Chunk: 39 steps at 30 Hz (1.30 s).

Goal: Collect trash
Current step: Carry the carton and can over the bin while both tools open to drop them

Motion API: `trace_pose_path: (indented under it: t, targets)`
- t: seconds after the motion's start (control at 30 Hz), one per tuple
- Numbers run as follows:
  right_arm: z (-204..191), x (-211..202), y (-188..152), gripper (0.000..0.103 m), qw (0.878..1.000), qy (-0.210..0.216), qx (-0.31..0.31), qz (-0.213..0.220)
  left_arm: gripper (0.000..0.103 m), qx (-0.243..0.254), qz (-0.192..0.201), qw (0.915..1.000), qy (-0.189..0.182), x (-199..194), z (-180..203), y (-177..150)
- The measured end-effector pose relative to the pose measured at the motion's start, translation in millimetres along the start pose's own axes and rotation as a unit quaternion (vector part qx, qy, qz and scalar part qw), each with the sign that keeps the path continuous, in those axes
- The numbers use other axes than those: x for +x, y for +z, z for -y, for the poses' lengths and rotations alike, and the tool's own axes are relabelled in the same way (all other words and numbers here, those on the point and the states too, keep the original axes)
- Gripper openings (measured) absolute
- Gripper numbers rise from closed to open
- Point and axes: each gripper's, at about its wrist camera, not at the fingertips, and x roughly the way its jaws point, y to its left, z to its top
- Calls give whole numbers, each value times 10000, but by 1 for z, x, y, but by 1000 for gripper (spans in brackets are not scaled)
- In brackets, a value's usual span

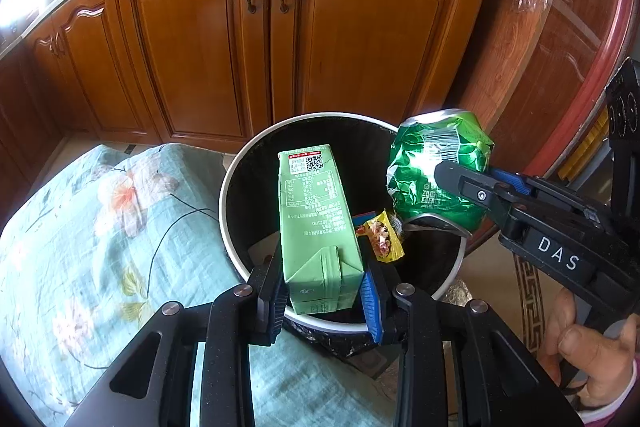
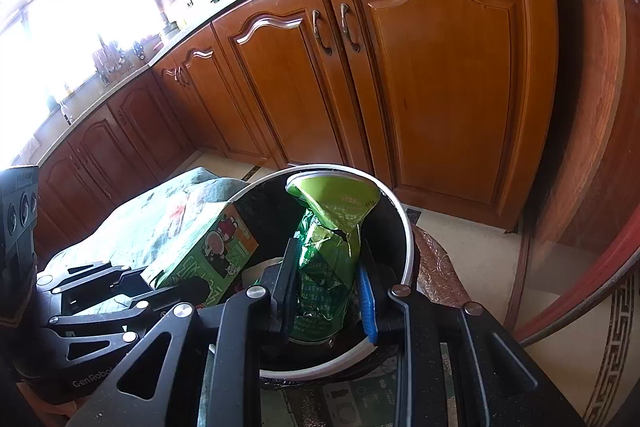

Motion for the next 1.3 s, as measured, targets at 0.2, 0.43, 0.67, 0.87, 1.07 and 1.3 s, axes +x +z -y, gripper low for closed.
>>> trace_pose_path:
  t: [0.2, 0.43, 0.67, 0.87, 1.07, 1.3]
  targets:
    - [0, 0, 0, 26, 10000, 1, 44, -36, 30, -5, -62, 10000, 39, 6, 0, 2]
    - [0, 5, 1, 26, 9998, -32, 47, -168, 30, 8, -94, 9999, 86, 8, 4, 7]
    - [-2, 11, 6, 26, 9996, -72, -28, -259, 31, -31, -161, 9998, 102, 8, 7, 12]
    - [-5, 13, 7, 28, 9995, -98, -51, -298, 32, 15, -175, 9998, 133, 5, 9, 15]
    - [-1, 11, 9, 41, 9996, 16, 90, -263, 56, 103, -28, 9995, 301, -9, 12, 10]
    - [-3, -4, 10, 53, 9997, 113, 188, -101, 64, 17, 108, 9993, 359, -30, 8, 0]
